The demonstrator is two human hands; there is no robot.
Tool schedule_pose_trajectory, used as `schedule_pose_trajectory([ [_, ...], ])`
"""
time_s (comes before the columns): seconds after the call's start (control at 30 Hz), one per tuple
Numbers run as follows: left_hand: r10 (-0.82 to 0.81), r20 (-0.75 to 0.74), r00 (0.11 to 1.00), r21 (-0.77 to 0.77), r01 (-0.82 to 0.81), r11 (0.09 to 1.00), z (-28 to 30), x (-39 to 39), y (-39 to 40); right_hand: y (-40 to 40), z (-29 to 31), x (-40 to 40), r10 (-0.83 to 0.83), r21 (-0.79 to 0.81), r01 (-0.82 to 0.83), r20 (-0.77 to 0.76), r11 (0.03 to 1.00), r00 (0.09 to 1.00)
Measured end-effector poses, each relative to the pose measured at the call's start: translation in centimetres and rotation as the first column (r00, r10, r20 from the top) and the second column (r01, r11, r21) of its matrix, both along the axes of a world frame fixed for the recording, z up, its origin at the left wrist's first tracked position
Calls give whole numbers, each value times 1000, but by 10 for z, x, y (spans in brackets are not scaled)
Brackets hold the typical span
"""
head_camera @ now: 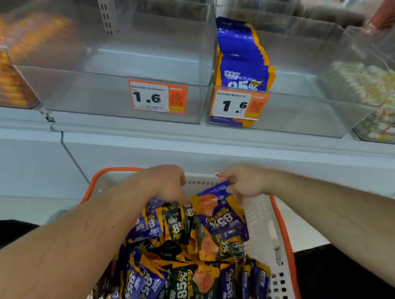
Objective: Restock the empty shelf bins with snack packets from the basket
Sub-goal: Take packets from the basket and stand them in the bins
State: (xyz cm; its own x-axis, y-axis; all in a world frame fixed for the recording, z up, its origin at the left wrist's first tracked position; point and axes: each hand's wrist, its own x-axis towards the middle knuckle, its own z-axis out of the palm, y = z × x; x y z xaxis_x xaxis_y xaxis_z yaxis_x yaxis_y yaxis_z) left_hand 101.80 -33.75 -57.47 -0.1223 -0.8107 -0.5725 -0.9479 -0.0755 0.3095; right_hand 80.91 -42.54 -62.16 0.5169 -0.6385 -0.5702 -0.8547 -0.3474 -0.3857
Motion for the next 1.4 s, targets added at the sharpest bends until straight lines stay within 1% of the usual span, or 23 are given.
schedule_pose_trajectory([
  [0.07,63,1,998,-3,-63,998,0,5,-1,0,27,-6,-210,120,189,194,975,958],
  [0.17,107,-24,994,63,-105,992,4,5,1,7,45,-14,-484,368,347,397,863,780],
  [0.2,111,-55,992,87,-106,990,4,6,3,9,47,-13,-577,480,369,420,796,700],
  [0.27,171,-194,966,107,-153,982,-1,8,3,12,45,-10,-718,641,381,414,666,560],
  [0.33,298,-361,884,85,-287,954,-2,10,3,15,41,-6,-782,715,372,398,592,481],
  [0.4,407,-471,783,33,-446,895,1,14,2,17,40,-5,-771,713,368,383,597,509],
  [0.47,474,-574,668,31,-560,828,8,16,0,18,44,-6,-680,595,410,344,691,647],
  [0.53,505,-661,555,54,-635,770,15,17,-2,18,59,-9,-470,318,399,187,860,863],
  [0.57,494,-684,536,32,-655,755,18,18,-3,17,71,-10,-321,152,312,34,938,947],
  [0.6,466,-689,555,-22,-659,752,23,19,-4,16,84,-10,-198,18,202,-121,979,973],
  [0.63,428,-674,602,-97,-647,756,27,19,-5,17,98,-10,-140,-83,125,-210,989,968],
  [0.67,384,-637,668,-182,-615,767,33,18,-6,18,110,-10,-149,-148,122,-190,981,970],
  [0.7,339,-589,734,-259,-568,781,38,16,-6,19,120,-9,-182,-190,164,-83,968,980],
  [0.73,299,-547,782,-314,-522,793,43,14,-6,22,128,-8,-218,-220,229,73,948,973],
  [0.8,246,-523,816,-358,-472,805,51,9,-7,28,136,1,-234,-235,328,353,915,906],
  [0.83,227,-535,814,-362,-464,809,54,6,-7,32,136,5,-229,-208,341,426,917,875],
  [0.93,170,-613,772,-362,-466,807,62,-4,-7,39,127,16,-197,-127,301,513,945,835],
  [1.03,153,-737,658,-331,-549,768,68,-9,-6,44,126,17,-213,-32,300,633,953,744],
  [1.1,173,-810,561,-261,-608,750,70,-5,-5,44,132,15,-311,75,369,703,926,640],
  [1.13,188,-821,539,-224,-607,762,71,-2,-5,42,135,13,-346,106,409,740,907,577],
  [1.2,215,-804,555,-193,-585,787,72,3,-4,35,143,7,-374,144,484,826,863,422],
  [1.3,228,-781,582,-217,-595,774,73,3,-3,27,158,-3,-285,122,573,937,810,204],
  [1.4,221,-759,613,-236,-575,783,71,1,-3,19,170,-13,-108,48,632,992,774,58],
])
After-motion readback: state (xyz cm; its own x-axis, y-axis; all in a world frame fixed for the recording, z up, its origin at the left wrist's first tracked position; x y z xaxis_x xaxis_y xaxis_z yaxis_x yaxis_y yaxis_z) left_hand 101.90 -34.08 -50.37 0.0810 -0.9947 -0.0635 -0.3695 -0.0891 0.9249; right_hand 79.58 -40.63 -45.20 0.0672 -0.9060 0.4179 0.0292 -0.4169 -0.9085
